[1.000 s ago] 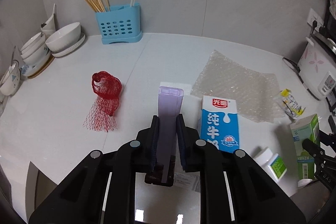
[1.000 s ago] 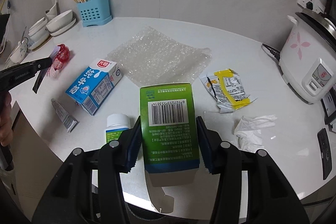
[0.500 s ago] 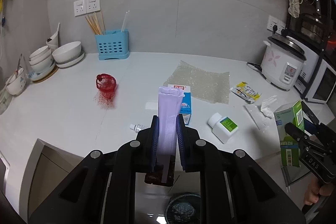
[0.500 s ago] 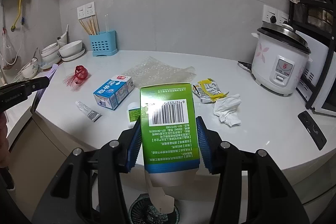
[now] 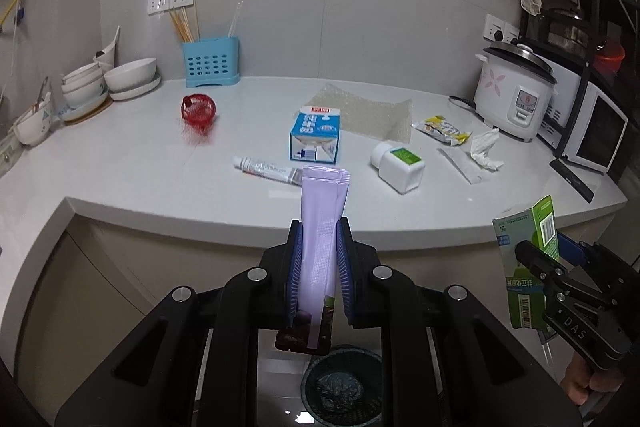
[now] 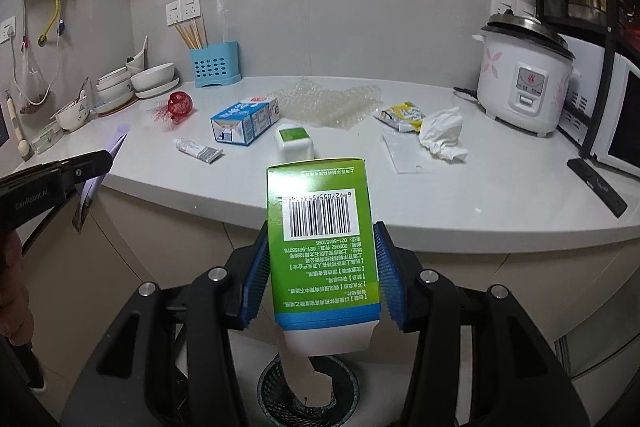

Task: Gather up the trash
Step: 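Carry the green box and purple packet down over the black wastebasket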

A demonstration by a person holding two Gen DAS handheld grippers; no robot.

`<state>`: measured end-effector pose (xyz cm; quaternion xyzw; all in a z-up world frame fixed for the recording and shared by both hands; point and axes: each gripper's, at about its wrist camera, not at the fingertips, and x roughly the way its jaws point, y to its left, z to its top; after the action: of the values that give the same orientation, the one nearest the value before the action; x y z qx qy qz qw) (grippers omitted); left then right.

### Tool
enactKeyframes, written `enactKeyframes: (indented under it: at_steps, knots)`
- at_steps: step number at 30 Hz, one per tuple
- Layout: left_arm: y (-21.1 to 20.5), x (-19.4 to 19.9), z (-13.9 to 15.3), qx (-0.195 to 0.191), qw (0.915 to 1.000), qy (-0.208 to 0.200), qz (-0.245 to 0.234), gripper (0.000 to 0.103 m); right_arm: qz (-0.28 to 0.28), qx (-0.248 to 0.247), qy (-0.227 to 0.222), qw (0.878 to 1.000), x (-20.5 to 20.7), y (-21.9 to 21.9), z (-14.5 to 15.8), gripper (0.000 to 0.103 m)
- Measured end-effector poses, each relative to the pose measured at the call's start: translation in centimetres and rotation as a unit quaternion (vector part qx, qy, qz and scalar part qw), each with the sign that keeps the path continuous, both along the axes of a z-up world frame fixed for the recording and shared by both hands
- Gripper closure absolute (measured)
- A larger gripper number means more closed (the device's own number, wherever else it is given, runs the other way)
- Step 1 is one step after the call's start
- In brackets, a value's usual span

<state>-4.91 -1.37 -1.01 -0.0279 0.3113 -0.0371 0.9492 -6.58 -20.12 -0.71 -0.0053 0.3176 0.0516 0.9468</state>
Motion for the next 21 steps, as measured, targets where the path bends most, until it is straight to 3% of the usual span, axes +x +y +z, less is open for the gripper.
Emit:
enactKeyframes:
  at_steps: [14, 21]
  knots:
    - [-1.6, -4.4, -9.7, 0.005, 0.9996, 0.029, -0.004, 0.086, -0.019, 0.016, 0.035, 0.999, -3.8, 0.0, -8.7, 0.056]
    - [-2.1, -4.8, -14.5, 0.005, 0.9989, 0.046, -0.006, 0.086, -0.033, 0.008, 0.055, 0.998, -4.8, 0.0, -13.1, 0.056]
